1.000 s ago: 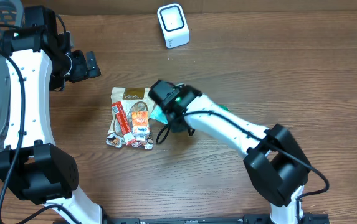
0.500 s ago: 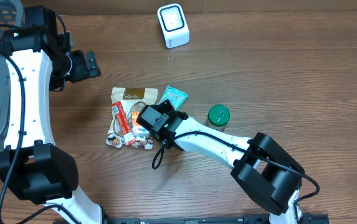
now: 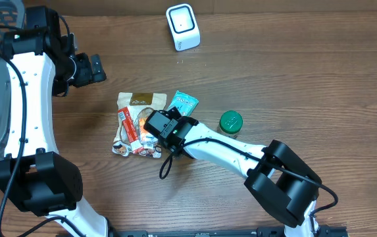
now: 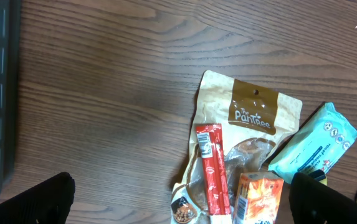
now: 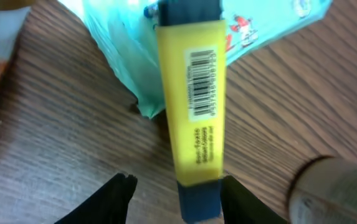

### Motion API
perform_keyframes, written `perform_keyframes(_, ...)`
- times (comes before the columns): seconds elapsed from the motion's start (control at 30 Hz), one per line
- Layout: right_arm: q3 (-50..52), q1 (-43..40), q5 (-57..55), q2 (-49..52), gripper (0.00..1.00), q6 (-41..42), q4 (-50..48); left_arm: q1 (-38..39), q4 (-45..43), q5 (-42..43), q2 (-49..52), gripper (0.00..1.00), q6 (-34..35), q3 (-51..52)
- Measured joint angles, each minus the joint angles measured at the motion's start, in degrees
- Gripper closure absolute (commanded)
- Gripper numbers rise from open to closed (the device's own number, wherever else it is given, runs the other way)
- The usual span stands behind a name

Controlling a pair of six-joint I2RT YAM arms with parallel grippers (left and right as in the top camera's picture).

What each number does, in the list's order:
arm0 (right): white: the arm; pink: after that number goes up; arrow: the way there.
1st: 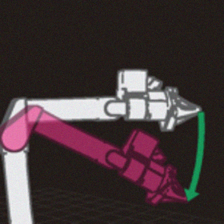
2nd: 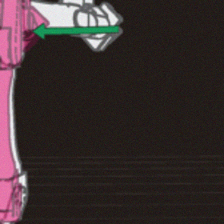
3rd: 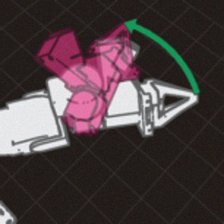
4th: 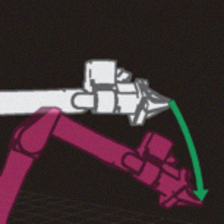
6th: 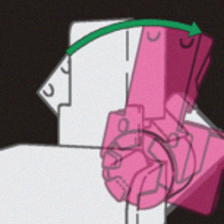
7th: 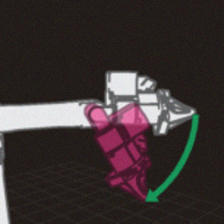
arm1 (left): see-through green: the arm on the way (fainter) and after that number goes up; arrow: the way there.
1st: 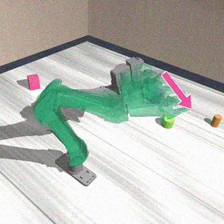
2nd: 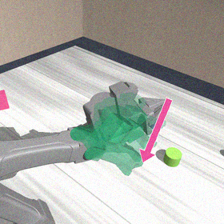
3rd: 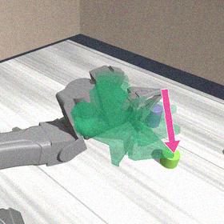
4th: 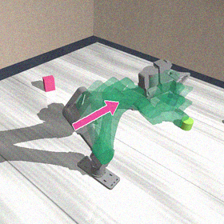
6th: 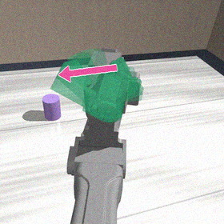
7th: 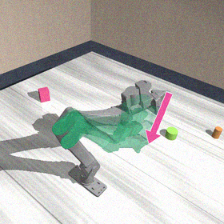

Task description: Scan the item barcode

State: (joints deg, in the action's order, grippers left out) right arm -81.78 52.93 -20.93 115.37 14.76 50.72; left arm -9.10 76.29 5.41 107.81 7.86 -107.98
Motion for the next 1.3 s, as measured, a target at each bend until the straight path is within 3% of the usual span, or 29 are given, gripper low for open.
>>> perform_keyframes(0.3, -6.3, -7.0, 8.5, -3.2, 0.46, -1.4, 5.3, 0.0, 0.0, 0.0, 0.0, 0.00, 0.0, 0.0)
perform_keyframes(0.67, -5.0, -21.7, 34.9, -3.3, 0.39, -16.0, 5.8, 0.0, 0.0, 0.0, 0.0, 0.01, 0.0, 0.0)
perform_keyframes(0.9, -1.1, -22.5, 41.6, -3.3, 0.39, -22.8, 2.1, 0.0, 0.0, 0.0, 0.0, 0.00, 0.0, 0.0)
perform_keyframes(1.3, 6.8, -22.5, 43.5, -3.3, 0.40, -25.2, -7.8, 0.0, 0.0, 0.0, 0.0, 0.00, 0.0, 0.0)
